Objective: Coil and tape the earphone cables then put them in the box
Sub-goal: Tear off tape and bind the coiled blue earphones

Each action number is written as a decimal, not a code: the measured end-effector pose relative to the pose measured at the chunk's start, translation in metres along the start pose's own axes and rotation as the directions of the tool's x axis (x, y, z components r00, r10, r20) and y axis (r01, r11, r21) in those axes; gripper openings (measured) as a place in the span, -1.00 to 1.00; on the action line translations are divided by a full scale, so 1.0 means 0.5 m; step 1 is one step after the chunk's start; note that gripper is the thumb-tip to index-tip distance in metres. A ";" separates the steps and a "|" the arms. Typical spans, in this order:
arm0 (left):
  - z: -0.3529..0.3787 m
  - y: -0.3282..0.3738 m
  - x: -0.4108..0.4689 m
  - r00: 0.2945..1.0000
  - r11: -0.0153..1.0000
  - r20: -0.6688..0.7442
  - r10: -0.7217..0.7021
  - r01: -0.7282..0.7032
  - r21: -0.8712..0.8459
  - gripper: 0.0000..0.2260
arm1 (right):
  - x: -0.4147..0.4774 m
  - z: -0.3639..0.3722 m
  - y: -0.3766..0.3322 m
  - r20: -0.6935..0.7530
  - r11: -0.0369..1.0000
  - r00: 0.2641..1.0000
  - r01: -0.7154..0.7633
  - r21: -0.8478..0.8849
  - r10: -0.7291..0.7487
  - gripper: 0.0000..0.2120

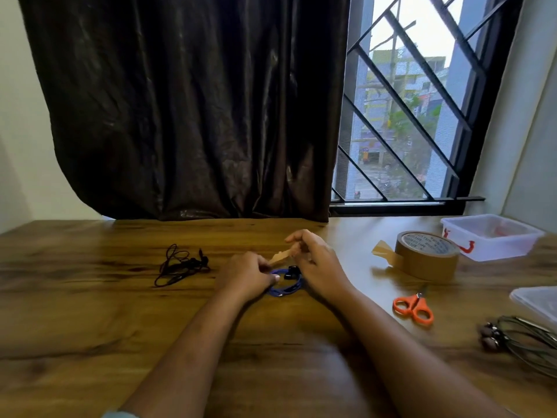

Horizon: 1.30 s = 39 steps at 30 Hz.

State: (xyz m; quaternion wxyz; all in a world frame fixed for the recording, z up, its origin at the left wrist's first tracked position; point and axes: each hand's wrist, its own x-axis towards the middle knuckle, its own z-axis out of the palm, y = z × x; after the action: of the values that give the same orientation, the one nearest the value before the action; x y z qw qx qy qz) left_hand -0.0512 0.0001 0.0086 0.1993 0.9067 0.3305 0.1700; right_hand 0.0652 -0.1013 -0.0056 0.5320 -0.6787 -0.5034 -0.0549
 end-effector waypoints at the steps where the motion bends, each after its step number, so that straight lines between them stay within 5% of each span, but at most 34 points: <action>1: -0.001 0.002 -0.003 1.000 0.998 -0.002 0.018 -0.018 0.053 -0.77 | 0.001 -0.005 0.000 0.026 1.000 1.000 0.014 -0.023 -0.013 -0.77; 7: 0.008 0.018 -0.014 0.967 0.974 -0.211 0.140 -0.096 0.204 -0.93 | 0.002 -0.016 -0.016 0.154 0.994 0.985 0.093 -0.052 -0.084 -0.70; 11: 0.020 0.007 -0.004 0.953 0.940 -0.174 0.248 -0.193 0.282 -0.91 | 0.006 -0.024 -0.025 0.232 0.993 0.969 0.102 -0.061 -0.085 -0.72; 21: 0.009 0.009 0.003 0.963 0.962 -0.177 0.203 -0.230 -0.146 -0.86 | 0.006 -0.029 -0.033 0.268 0.973 0.953 0.185 -0.141 -0.142 -0.64; 35: -0.001 0.026 -0.004 0.953 0.870 -0.076 0.294 -0.299 -0.392 -0.73 | 0.005 -0.034 -0.032 0.266 0.934 0.949 0.241 -0.264 -0.170 -0.67; 39: 0.007 0.021 0.002 0.936 0.886 -0.111 0.335 -0.353 -0.301 -0.75 | 0.003 -0.034 -0.032 0.228 0.934 0.960 0.225 -0.277 -0.164 -0.66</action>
State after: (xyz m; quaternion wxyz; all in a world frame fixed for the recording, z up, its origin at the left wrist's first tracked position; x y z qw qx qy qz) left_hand -0.0432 -0.0076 0.0109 0.2996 0.9020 0.1386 0.2784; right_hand 0.0622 -0.1146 0.0132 0.3610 -0.7001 -0.6054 -0.1144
